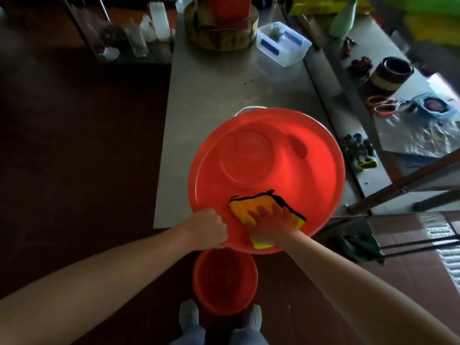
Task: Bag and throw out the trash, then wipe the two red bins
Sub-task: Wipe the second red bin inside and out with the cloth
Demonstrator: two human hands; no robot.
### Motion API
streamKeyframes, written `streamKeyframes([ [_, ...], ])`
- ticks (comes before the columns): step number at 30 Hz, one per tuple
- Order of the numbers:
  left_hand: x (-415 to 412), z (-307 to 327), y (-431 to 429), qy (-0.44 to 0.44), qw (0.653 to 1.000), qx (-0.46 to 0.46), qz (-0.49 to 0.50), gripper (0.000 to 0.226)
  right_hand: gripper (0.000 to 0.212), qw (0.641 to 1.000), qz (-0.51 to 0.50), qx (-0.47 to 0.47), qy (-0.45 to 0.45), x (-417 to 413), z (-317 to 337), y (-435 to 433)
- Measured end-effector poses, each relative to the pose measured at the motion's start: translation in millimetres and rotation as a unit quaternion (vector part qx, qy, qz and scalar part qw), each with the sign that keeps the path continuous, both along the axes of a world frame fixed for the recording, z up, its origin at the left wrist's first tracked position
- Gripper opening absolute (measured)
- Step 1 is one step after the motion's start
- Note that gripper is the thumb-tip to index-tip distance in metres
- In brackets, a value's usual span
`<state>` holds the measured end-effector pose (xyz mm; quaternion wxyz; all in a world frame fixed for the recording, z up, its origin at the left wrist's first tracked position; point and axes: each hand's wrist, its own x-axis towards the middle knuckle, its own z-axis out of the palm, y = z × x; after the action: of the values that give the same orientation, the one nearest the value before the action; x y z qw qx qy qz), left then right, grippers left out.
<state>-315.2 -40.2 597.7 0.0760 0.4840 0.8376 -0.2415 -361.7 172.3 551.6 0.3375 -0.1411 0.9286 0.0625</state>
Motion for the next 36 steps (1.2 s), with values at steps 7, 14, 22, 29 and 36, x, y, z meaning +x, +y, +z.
streamKeyframes([
  [7,16,-23,-8,0.046,0.998,0.039,0.030,0.054,0.075,0.997,0.011,-0.049,0.052,-40,-50,-8],
  [14,19,-25,-14,0.069,0.995,0.006,0.074,0.064,0.062,0.989,-0.046,-0.115,0.080,-66,-61,-15],
  [22,-1,-11,-20,0.004,0.997,0.017,0.074,0.092,0.062,0.999,0.030,0.008,0.025,-40,-15,-9],
  [29,-25,11,-39,-0.021,0.999,-0.018,0.033,0.093,0.080,0.992,0.113,0.031,-0.040,1,42,3],
  [36,-59,40,-71,0.009,0.998,-0.056,0.007,0.041,0.102,0.978,0.205,0.009,-0.035,15,74,14],
])
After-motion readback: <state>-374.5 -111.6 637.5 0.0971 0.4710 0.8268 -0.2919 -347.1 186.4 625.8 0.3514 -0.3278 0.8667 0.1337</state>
